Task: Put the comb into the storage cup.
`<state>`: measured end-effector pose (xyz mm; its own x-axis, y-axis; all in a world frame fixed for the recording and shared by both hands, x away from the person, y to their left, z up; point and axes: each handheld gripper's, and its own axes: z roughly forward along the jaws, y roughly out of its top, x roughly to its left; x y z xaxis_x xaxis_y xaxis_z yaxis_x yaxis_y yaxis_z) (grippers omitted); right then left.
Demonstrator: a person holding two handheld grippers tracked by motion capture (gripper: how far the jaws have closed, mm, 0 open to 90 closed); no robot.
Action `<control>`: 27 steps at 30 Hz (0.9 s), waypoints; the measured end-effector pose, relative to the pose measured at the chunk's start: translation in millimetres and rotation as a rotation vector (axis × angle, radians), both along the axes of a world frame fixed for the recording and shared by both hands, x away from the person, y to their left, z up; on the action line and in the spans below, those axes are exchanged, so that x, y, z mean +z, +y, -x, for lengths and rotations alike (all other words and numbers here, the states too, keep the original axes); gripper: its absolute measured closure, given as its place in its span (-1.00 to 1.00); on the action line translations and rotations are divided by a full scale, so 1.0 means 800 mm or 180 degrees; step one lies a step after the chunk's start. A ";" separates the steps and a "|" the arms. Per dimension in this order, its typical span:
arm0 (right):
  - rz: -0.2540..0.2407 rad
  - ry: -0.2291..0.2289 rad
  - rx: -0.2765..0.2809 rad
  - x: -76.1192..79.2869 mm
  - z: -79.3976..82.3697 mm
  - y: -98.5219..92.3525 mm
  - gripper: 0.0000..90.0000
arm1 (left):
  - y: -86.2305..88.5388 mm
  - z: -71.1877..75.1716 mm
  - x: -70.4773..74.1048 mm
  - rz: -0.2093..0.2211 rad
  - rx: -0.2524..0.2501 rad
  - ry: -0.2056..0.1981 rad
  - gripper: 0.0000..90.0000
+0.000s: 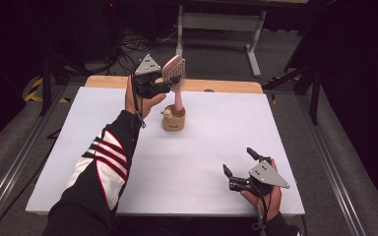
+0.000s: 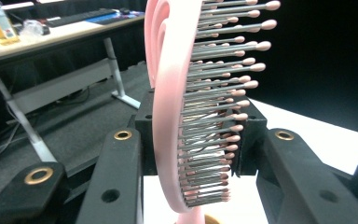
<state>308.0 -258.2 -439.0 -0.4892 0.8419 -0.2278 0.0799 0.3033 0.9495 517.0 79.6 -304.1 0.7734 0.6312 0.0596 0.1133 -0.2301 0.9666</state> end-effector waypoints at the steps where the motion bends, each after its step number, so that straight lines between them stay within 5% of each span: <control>1: 0.0000 -0.0011 -0.0024 0.000 0.000 -0.001 -0.84 | -0.001 -0.001 -0.001 -0.0016 0.0020 0.0003 0.42; 18: 0.0057 -0.0039 0.0026 0.001 0.004 0.004 -0.84 | 0.005 0.005 -0.012 0.0064 0.0026 0.0062 0.42; 27: 0.0074 -0.0015 0.0016 0.000 0.002 0.005 -0.84 | 0.007 0.004 -0.037 0.0020 0.0077 0.0172 0.42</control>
<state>306.2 -254.5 -439.3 -0.4923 0.8339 -0.2497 0.0737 0.3258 0.9426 513.5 85.3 -334.1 0.7598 0.6501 0.0141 0.1708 -0.2204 0.9603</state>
